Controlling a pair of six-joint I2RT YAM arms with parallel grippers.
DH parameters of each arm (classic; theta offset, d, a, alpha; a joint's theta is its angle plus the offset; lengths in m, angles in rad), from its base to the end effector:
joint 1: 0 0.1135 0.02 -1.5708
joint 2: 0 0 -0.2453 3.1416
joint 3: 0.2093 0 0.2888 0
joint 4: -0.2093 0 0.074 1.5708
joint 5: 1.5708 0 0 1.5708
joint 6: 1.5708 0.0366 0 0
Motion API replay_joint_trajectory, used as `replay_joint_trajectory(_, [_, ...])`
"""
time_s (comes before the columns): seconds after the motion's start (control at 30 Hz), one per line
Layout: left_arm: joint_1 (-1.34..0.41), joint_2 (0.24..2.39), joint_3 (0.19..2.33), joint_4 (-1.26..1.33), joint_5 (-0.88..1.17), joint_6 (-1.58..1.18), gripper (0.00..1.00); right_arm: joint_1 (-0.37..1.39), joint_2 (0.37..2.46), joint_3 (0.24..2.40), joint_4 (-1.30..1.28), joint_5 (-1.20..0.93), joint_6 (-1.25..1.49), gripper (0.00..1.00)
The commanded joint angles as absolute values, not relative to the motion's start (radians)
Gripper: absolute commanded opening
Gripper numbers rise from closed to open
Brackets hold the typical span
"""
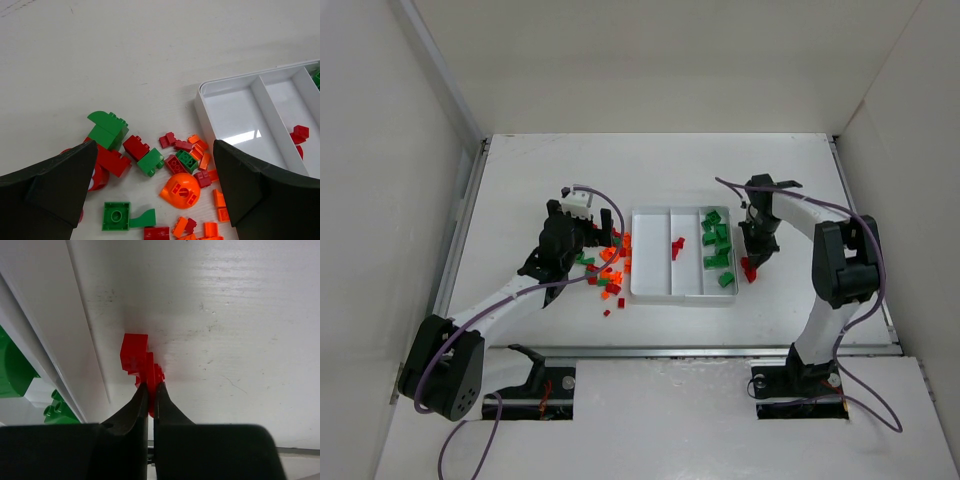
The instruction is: Sort the legos into containers by color
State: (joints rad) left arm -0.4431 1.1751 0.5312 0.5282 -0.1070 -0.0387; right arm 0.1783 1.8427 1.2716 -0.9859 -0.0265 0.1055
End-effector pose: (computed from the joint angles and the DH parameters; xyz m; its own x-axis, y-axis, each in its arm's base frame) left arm 0.2700 -0.1238 0.2055 -0.1170 0.0129 -0.9930 0.3262 0.9449 -0.0261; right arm 0.3517 0.0644 0.1370 -0.9973 -0.0727 -0.0109 -0.0730 0.9969 0.0278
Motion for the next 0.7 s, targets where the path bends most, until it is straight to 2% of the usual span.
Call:
replay_joint_trajectory(0.0, [-0.439, 1.155, 0.523, 0.583, -0.115, -0.029, 1.0, 0.189, 1.841, 1.307, -1.002, -0.025, 0.101, 0.0])
replay_joint_trajectory(0.2, [-0.439, 1.155, 0.523, 0.583, -0.115, -0.009, 1.0, 0.189, 1.732, 1.379, -0.993, 0.049, 0.112, 0.0])
replay_joint_trajectory(0.27, [-0.439, 1.155, 0.523, 0.583, -0.115, -0.009, 1.0, 0.198, 1.658, 1.399, -0.941, -0.032, 0.046, 0.0])
replay_joint_trajectory(0.43, [-0.439, 1.135, 0.512, 0.583, -0.106, 0.002, 1.0, 0.313, 1.594, 1.399, -0.726, -0.387, 0.006, 0.0])
replay_joint_trajectory(0.67, [-0.439, 1.144, 0.512, 0.563, -0.115, 0.029, 1.0, 0.425, 1.769, 1.45, -0.562, -0.552, 0.08, 0.0])
